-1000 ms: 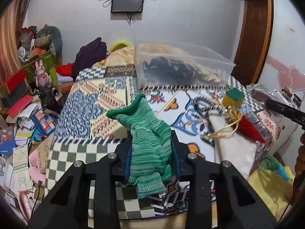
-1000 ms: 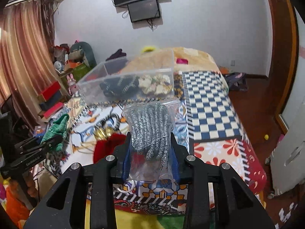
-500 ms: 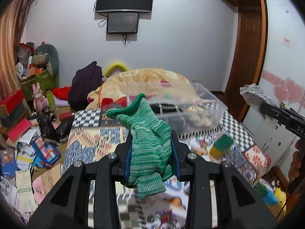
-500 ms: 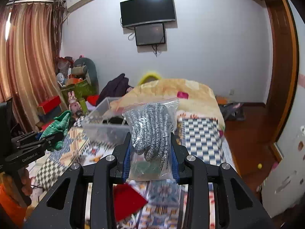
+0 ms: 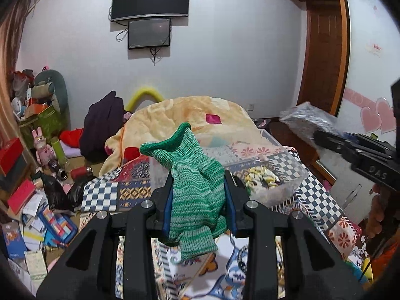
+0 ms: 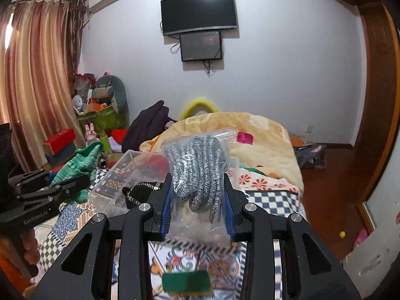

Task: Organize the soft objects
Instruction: 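Carry the scrubber bag with the right tool while the left tool carries the sweater into the box, releasing both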

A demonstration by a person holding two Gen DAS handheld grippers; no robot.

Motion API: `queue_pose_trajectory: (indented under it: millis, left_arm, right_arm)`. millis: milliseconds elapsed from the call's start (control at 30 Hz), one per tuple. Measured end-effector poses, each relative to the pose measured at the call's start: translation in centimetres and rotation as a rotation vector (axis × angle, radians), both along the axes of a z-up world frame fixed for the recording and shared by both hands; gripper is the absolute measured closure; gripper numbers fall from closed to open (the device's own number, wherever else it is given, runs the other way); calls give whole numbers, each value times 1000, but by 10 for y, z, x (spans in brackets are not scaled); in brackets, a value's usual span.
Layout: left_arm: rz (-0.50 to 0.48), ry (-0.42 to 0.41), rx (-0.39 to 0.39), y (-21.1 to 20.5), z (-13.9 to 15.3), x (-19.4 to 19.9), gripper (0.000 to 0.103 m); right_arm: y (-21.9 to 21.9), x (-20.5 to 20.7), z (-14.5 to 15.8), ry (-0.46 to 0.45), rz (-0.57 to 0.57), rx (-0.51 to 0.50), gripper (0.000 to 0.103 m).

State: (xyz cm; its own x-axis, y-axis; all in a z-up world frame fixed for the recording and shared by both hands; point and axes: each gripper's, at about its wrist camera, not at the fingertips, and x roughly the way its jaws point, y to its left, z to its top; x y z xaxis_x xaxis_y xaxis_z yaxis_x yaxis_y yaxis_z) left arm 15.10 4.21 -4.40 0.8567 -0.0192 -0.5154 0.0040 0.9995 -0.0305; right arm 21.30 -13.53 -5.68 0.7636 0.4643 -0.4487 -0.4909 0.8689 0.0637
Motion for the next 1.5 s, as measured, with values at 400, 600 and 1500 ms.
queue_pose_trajectory:
  millis: [400, 600, 1500]
  left_arm:
    - [-33, 89, 34, -21, -26, 63, 69]
    - [-24, 159, 58, -23, -50, 88, 69]
    - [-34, 75, 52, -28, -22, 35, 29]
  right_arm:
    - [28, 31, -25, 68, 37, -88, 71]
    - [40, 48, -41, 101, 37, -167, 71]
    - [18, 13, -10, 24, 31, -147, 41]
